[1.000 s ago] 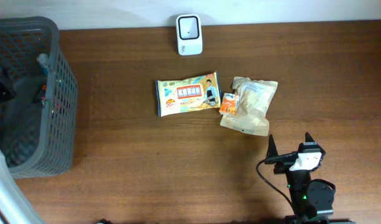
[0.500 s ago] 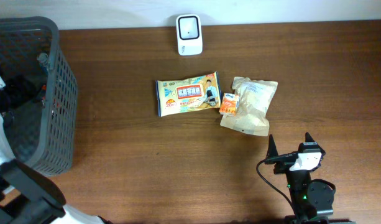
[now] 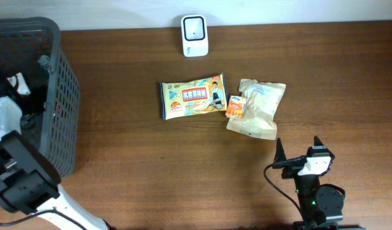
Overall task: Scan the item barcode
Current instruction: 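Grasp the dark snack bag with orange label in the basket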
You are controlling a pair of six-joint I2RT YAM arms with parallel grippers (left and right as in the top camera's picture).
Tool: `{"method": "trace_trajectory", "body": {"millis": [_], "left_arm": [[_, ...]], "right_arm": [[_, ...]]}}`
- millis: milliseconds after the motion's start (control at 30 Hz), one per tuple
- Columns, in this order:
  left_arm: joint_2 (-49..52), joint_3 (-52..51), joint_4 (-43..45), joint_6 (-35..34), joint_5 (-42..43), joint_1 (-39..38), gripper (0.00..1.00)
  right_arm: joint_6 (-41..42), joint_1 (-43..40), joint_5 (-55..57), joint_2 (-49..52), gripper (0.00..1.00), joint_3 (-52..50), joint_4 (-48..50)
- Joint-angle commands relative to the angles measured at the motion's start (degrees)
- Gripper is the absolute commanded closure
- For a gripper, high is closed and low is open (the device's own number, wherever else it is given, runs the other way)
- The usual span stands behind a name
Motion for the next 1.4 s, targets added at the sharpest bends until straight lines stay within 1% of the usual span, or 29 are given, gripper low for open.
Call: {"method": "trace_trajectory", "body": {"millis": [0,33,67,100,267,400,467,500,600,633,700,733,900,1000,1033,1233,1367], "left_arm": [[2.5,0.3,2.4,-0.8,-0.4,-1.7,0.16],[3.1,0.3,3.0,-0.8,-0.7,-2.1,0.16],[3.5,0.3,3.4,-0.8,-1.0,-2.4,0.2],[4.1,0.3,3.6,-0.8,-2.0,-2.5,0.21],[6.3,0.3,3.8,-0.8,-10.1,-2.7,0.25],[6.4,0.3,4.7,-0.7,-15.3,-2.7,0.34],[6.4,0.3,5.0,-0.7,-16.5,-2.7,0.42],[6.4,0.3,5.1,-0.7,-16.7,-2.7,0.5],[6.4,0.3,5.0,-0.7,-16.7,-2.7,0.82],[6.4,0.3,5.0,-0.7,-16.7,-2.7,0.83],[6.4,0.3,4.6,-0.7,-16.8,-2.7,0.77],[6.4,0.3,4.4,-0.5,-16.8,-2.7,0.76],[6.4,0.3,1.6,-0.5,-20.2,-2.1,0.78],[6.4,0.3,0.2,-0.5,-20.3,-1.4,0.97],[6.4,0.3,-0.4,-0.5,-20.3,-1.2,1.0],[6.1,0.5,-1.9,-0.5,-20.3,-0.5,1.0],[3.0,0.7,-2.4,-0.6,-19.1,-0.5,1.0]], "right_arm": [[-0.3,0.3,0.1,-0.4,0.02,-0.5,-0.2],[-0.3,0.3,0.1,-0.4,0.01,-0.5,-0.2],[-0.3,0.3,0.1,-0.4,0.02,-0.5,-0.2],[-0.3,0.3,0.1,-0.4,0.01,-0.5,-0.2],[-0.3,0.3,0.1,-0.4,0.01,-0.5,-0.2],[-0.3,0.3,0.1,-0.4,0.01,-0.5,-0.2],[-0.3,0.3,0.1,-0.4,0.01,-0.5,-0.2],[-0.3,0.3,0.1,-0.4,0.02,-0.5,-0.2],[-0.3,0.3,0.1,-0.4,0.01,-0.5,-0.2],[-0.3,0.3,0.1,-0.4,0.01,-0.5,-0.2],[-0.3,0.3,0.1,-0.4,0.01,-0.5,-0.2],[-0.3,0.3,0.1,-0.4,0.01,-0.5,-0.2],[-0.3,0.3,0.1,-0.4,0.02,-0.5,-0.2],[-0.3,0.3,0.1,-0.4,0.01,-0.5,-0.2],[-0.3,0.3,0.1,-0.4,0.01,-0.5,-0.2],[-0.3,0.3,0.1,-0.4,0.01,-0.5,-0.2],[-0.3,0.3,0.1,-0.4,0.01,-0.5,-0.2]]}}
